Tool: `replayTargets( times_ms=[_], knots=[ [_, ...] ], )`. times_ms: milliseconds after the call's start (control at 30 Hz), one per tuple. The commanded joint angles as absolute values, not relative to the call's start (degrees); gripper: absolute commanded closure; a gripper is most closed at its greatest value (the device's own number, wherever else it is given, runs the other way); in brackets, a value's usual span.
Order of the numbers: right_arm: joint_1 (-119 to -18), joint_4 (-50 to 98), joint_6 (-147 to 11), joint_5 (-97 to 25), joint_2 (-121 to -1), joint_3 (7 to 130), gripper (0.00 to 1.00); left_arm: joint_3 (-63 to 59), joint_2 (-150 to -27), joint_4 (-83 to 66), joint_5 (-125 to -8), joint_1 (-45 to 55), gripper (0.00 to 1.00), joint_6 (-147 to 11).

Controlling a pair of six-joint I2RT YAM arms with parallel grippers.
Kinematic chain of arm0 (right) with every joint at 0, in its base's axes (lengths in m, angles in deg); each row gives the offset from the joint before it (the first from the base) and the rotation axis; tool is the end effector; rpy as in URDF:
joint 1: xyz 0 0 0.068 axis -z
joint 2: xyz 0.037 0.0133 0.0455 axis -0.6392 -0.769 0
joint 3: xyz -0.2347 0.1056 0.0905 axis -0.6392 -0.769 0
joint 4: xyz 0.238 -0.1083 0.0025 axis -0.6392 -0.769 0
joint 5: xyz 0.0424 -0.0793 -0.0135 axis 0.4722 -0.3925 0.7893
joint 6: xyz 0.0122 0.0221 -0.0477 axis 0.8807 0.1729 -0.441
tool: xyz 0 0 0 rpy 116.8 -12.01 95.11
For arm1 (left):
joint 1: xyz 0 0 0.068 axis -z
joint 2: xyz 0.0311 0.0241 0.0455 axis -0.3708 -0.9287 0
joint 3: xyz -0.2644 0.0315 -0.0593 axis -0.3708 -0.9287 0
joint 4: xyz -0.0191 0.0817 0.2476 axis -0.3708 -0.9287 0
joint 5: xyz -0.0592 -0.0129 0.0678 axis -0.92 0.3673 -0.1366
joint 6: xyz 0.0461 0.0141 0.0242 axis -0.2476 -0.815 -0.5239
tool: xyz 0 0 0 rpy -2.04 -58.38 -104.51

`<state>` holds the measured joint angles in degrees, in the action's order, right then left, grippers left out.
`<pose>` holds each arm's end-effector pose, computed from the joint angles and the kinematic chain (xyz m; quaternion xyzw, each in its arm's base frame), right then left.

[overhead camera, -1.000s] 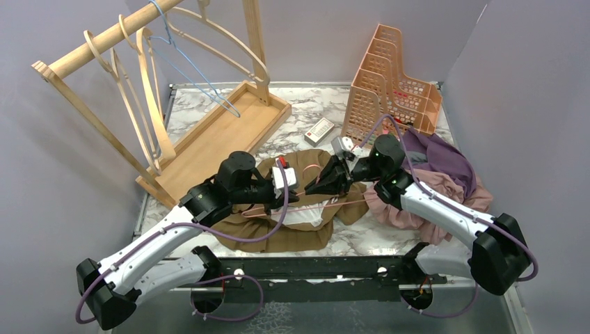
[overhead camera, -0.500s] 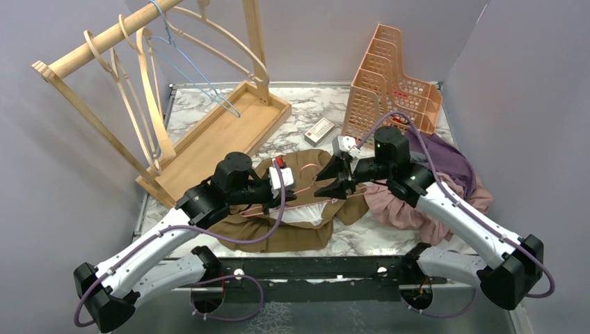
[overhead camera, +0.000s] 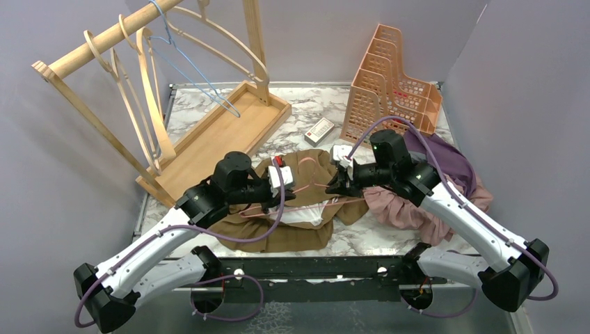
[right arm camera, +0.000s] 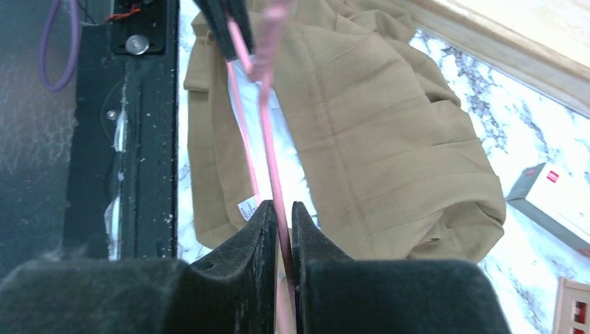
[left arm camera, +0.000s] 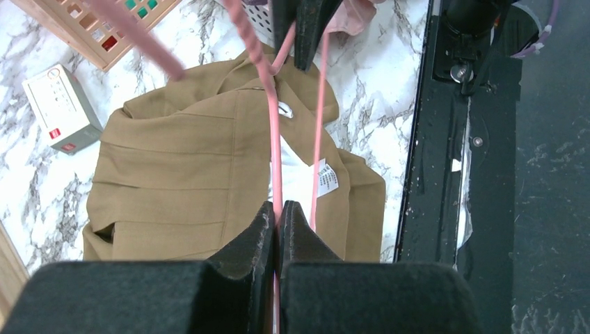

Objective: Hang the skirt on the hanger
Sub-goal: Hang the skirt on the hanger.

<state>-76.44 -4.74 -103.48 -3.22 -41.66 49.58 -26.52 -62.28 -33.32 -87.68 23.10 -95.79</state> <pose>0.1683 0.1546 0.3257 -0.5838 0.6119 0.3396 0.4116 0.1222 -0.1465 0.3236 0.5324 0.6287 -0.3375 0.4554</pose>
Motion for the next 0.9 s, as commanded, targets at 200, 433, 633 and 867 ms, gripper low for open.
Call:
replayTargets(
  times_ms=[200,433,633,867],
  knots=[
    [-76.56,4.26,-106.09,-5.85,-40.07,48.69,0.99,-24.25,-63.7,-25.56,-88.01,23.06,0.73,-81.3],
    [-76.55,7.34,-108.61,-4.13,-38.62,47.53,0.99,-26.72,-63.0,-13.1,-84.65,23.06,0.44,-69.95],
    [-76.56,7.37,-110.48,-1.91,-38.56,46.98,0.99,-27.81,-64.72,-4.72,-83.07,23.06,0.41,-62.78],
    [-76.56,6.72,-111.56,1.88,-38.45,47.14,0.99,-27.81,-68.38,-3.76,-84.17,23.06,0.44,-62.81]
  ],
)
